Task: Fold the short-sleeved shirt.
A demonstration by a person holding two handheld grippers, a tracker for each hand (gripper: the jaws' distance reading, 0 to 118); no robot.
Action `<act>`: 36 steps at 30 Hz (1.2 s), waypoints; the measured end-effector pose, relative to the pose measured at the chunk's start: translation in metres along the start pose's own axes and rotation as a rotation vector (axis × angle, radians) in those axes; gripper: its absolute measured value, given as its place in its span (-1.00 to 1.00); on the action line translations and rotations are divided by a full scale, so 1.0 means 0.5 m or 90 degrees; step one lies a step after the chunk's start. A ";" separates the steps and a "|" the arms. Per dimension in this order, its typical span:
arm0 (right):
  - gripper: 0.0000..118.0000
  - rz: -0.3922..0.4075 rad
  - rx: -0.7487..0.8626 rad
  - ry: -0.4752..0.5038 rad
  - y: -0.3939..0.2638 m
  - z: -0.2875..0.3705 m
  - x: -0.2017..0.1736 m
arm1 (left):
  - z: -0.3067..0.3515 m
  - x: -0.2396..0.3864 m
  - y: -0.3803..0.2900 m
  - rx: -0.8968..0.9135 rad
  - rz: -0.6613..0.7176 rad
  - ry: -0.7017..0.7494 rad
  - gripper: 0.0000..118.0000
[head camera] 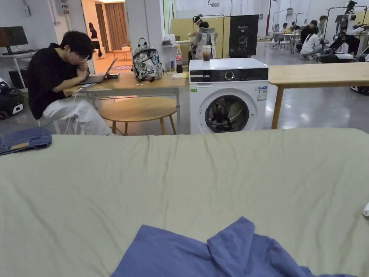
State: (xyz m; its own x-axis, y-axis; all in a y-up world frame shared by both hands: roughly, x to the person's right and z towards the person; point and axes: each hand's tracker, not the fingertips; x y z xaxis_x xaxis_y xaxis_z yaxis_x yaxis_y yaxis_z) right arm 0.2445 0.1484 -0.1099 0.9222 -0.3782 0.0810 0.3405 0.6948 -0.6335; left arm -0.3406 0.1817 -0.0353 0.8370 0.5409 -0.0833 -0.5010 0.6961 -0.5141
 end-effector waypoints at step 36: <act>-1.00 0.189 0.161 0.090 0.024 0.182 -0.167 | 0.149 0.083 -0.042 0.056 -0.240 0.127 -0.79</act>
State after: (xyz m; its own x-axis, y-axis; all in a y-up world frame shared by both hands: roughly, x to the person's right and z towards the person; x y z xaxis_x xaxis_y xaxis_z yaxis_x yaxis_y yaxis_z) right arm 0.1882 0.2441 -0.0545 0.9588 -0.2069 -0.1949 0.1143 0.9084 -0.4022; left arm -0.3117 0.2246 0.0355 0.9869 0.1450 -0.0710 -0.1613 0.8697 -0.4665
